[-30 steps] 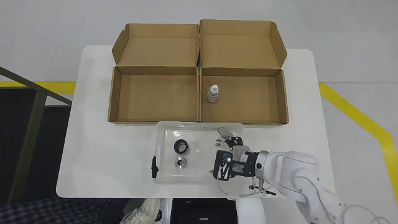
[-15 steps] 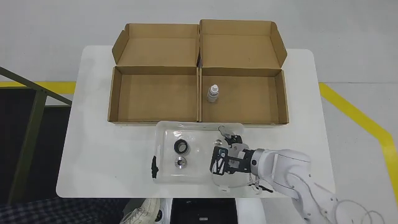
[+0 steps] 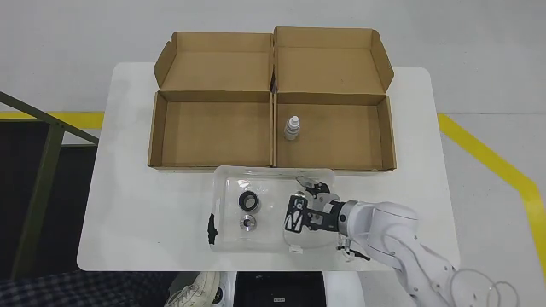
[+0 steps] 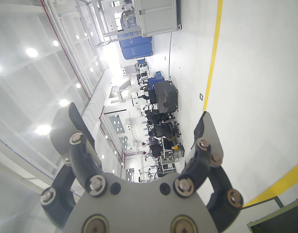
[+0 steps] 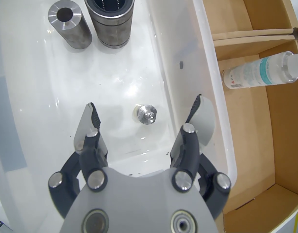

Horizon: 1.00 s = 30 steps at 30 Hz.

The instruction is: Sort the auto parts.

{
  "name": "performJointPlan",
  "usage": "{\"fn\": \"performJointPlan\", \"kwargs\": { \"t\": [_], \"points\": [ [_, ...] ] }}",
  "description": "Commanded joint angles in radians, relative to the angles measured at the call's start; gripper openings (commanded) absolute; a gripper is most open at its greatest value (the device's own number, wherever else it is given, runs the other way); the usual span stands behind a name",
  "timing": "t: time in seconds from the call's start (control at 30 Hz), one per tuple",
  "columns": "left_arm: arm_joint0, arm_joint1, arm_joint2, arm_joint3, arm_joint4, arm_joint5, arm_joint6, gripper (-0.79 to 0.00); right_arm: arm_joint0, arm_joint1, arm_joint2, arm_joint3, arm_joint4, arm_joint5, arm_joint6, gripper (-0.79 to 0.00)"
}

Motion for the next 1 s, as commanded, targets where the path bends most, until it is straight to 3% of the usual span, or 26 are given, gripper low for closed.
{"fn": "performJointPlan", "kwargs": {
  "t": [0.0,0.17,0.27,0.4,0.67,0.73,0.8,0.83,0.97],
  "points": [
    [0.000,0.000,0.000,0.000,0.000,0.000,0.000,0.000,0.007,-0.001,-0.007,0.007,-0.007,0.008,0.013,-0.172],
    [0.000,0.000,0.000,0.000,0.000,0.000,0.000,0.000,0.021,-0.006,-0.031,0.017,-0.031,0.036,0.047,-0.222],
    [0.000,0.000,0.000,0.000,0.000,0.000,0.000,0.000,0.028,-0.008,-0.043,0.020,-0.043,0.046,0.067,-0.320],
    [0.000,0.000,0.000,0.000,0.000,0.000,0.000,0.000,0.038,-0.010,-0.056,0.030,-0.042,0.044,0.084,-0.394],
    [0.000,0.000,0.000,0.000,0.000,0.000,0.000,0.000,0.056,-0.015,-0.076,0.049,-0.040,0.046,0.108,-0.459],
    [0.000,0.000,0.000,0.000,0.000,0.000,0.000,0.000,0.060,-0.016,-0.080,0.053,-0.039,0.045,0.112,-0.551],
    [0.000,0.000,0.000,0.000,0.000,0.000,0.000,0.000,0.064,-0.017,-0.083,0.056,-0.037,0.043,0.117,-0.736],
    [0.000,0.000,0.000,0.000,0.000,0.000,0.000,0.000,0.066,-0.017,-0.084,0.057,-0.036,0.043,0.118,-0.785],
    [0.000,0.000,0.000,0.000,0.000,0.000,0.000,0.000,0.070,-0.018,-0.089,0.056,-0.036,0.038,0.122,-0.785]
  ]
}}
